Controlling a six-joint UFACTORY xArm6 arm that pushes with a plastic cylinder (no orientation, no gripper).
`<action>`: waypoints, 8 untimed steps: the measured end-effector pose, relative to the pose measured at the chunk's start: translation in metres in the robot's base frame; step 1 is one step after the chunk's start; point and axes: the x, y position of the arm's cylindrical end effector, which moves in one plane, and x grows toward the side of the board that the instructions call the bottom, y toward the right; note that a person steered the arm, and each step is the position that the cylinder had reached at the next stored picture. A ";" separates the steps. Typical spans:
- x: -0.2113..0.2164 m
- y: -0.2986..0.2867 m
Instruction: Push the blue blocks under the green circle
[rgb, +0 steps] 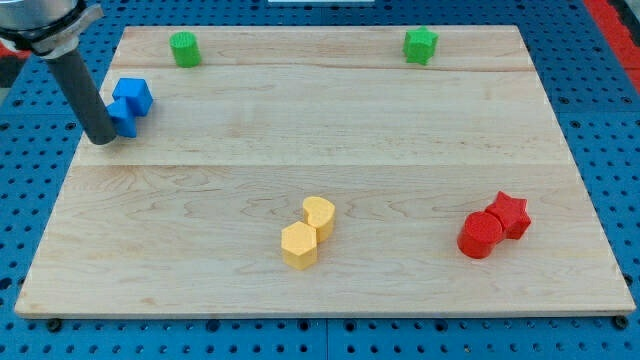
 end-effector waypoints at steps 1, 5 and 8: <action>-0.004 0.004; -0.093 0.004; -0.118 0.001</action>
